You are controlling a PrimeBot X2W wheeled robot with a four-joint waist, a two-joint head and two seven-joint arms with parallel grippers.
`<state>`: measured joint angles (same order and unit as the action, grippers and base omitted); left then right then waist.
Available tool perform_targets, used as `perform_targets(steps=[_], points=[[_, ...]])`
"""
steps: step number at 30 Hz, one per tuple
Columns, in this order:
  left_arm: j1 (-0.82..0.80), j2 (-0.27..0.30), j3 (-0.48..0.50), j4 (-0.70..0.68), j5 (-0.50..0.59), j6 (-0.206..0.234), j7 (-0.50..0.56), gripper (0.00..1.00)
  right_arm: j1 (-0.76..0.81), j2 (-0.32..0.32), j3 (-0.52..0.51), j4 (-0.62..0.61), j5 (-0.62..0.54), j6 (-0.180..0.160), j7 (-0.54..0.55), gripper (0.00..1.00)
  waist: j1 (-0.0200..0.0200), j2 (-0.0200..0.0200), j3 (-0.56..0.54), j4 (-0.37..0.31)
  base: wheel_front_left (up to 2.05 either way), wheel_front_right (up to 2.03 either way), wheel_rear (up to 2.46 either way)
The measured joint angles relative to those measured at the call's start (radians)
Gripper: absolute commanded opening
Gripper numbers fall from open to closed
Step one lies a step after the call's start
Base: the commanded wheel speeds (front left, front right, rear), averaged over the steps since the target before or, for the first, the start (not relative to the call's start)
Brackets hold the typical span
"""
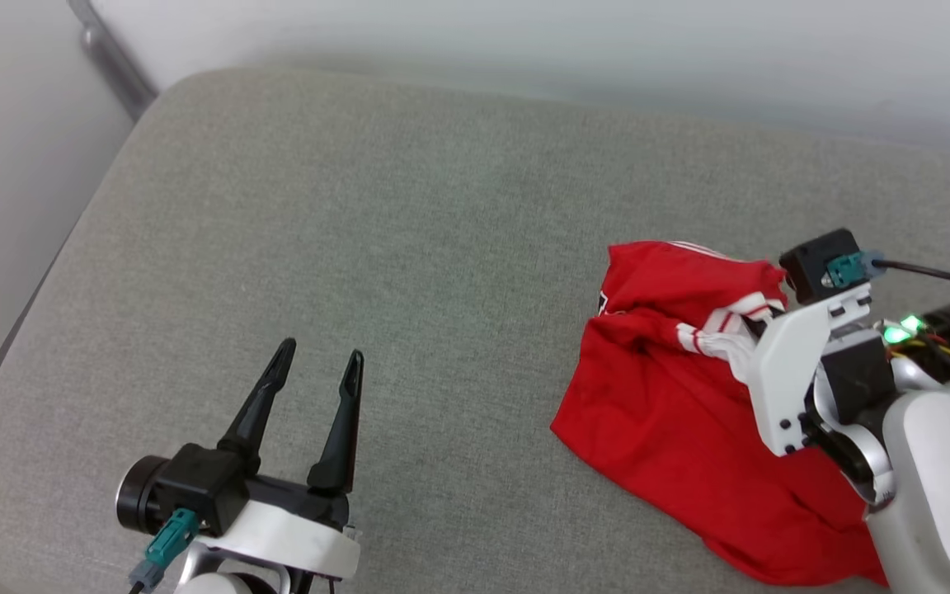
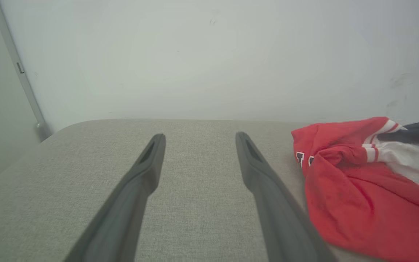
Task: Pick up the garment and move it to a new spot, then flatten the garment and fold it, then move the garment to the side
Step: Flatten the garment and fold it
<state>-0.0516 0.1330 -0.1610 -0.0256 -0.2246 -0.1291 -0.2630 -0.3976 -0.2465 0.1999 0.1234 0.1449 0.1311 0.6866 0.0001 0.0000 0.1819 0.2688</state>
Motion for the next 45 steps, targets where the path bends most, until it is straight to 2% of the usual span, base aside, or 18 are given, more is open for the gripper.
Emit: perform_targets(steps=[7, 14, 19, 24, 27, 30, 35, 41, 42, 43, 45], points=[[0.029, 0.001, 0.016, -0.002, 0.000, 0.000, 0.000, 1.00, -0.075, 0.054, 0.058, -0.041, 0.063, 0.000, -0.039, 0.00, 0.0000, 0.0000, -0.066, -0.005, 0.00, 0.00, 0.00], [0.049, -0.002, 0.036, -0.012, 0.002, 0.000, 0.000, 1.00, -0.157, 0.138, 0.092, -0.057, 0.142, 0.000, -0.133, 0.00, 0.0000, 0.0000, -0.096, 0.005, 0.00, 0.00, 0.00], [0.068, 0.001, 0.051, -0.016, 0.002, 0.000, 0.000, 1.00, -0.234, 0.172, 0.121, -0.112, 0.255, 0.000, -0.201, 0.00, 0.0000, 0.0000, -0.108, 0.004, 0.00, 0.00, 0.00], [0.072, 0.002, 0.071, -0.024, 0.003, 0.000, 0.000, 1.00, -0.262, 0.190, 0.066, -0.144, 0.360, 0.000, -0.240, 0.00, 0.0000, 0.0000, -0.119, -0.002, 0.00, 0.00, 0.00], [0.077, 0.001, 0.077, -0.031, 0.003, 0.000, 0.000, 1.00, -0.214, 0.191, 0.016, -0.126, 0.362, 0.000, -0.211, 0.00, -0.0001, 0.0000, -0.116, -0.008, 0.00, 0.00, 0.00], [0.077, -0.003, 0.074, -0.032, 0.003, 0.000, 0.000, 1.00, -0.085, 0.163, -0.025, -0.078, 0.341, 0.000, -0.184, 0.00, -0.0001, 0.0000, -0.104, -0.014, 0.00, 0.00, 0.00], [0.064, -0.006, 0.070, -0.030, 0.003, 0.000, 0.000, 1.00, 0.097, 0.035, -0.068, 0.036, 0.232, 0.000, -0.220, 0.00, 0.0000, 0.0000, -0.080, -0.031, 0.00, 0.00, 0.00], [0.046, 0.002, 0.067, -0.019, 0.000, 0.000, 0.000, 1.00, 0.173, -0.028, -0.071, 0.142, 0.138, 0.000, -0.261, 0.00, 0.0000, 0.0000, -0.062, -0.066, 0.00, 0.00, 0.00], [0.045, 0.004, 0.066, -0.016, 0.000, 0.000, 0.000, 1.00, 0.177, -0.033, -0.067, 0.150, 0.120, 0.000, -0.267, 0.23, 0.0000, 0.0000, -0.060, -0.073, 0.00, 0.00, 0.00], [0.045, 0.005, 0.065, -0.015, 0.000, 0.000, 0.000, 1.00, 0.178, -0.034, -0.068, 0.156, 0.110, 0.000, -0.277, 0.99, 0.0000, 0.0000, -0.059, -0.079, 0.00, 0.00, 0.00], [0.042, 0.006, 0.063, -0.013, 0.000, 0.000, 0.000, 1.00, 0.176, -0.029, -0.075, 0.160, 0.107, 0.000, -0.303, 1.00, 0.0000, 0.0000, -0.057, -0.093, 0.00, 0.00, 0.00]])
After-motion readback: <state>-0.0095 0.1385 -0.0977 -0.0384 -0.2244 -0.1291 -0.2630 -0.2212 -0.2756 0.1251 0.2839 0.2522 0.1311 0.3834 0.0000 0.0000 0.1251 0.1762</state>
